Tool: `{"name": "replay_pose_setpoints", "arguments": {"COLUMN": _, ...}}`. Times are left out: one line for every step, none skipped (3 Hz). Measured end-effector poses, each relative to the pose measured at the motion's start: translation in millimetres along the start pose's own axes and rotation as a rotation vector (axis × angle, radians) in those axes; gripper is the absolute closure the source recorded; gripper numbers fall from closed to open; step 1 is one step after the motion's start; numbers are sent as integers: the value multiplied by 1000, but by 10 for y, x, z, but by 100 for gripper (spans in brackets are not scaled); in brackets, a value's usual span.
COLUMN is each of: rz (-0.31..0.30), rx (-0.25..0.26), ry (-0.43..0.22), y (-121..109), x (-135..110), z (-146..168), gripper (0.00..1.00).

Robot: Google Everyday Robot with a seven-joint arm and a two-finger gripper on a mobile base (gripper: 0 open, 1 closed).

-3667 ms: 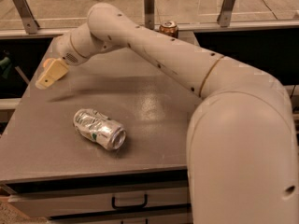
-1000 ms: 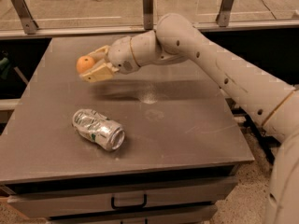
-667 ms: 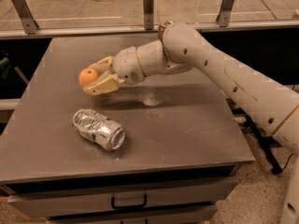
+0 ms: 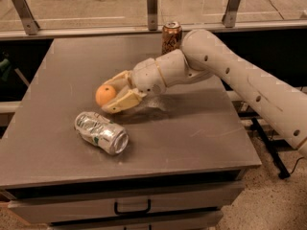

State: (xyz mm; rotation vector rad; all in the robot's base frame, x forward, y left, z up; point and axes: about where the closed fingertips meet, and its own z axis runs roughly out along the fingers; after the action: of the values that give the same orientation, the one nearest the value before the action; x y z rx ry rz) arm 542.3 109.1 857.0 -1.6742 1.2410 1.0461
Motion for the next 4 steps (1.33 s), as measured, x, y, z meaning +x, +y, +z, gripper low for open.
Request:
{"name": "replay_pose_setpoints", "arguments": {"rz": 0, "rx": -55, "ry": 18, "y": 113, "x": 86, "z": -99, "gripper": 59}}
{"name": "replay_pose_setpoints", "arguments": {"rz": -10, "rx": -126, "ry": 32, "y": 198, "x": 148, "z": -157, "gripper": 35}}
{"name": "replay_pose_setpoints", "arguments": {"rz": -21, "rx": -206, "ry": 41, "y": 287, "x": 167, "z": -145, "gripper": 12}}
{"name": "replay_pose_setpoints", "arguments": {"rz": -26, "rx": -259, "ry": 42, "y": 347, "x": 169, "z": -106, "gripper": 0}}
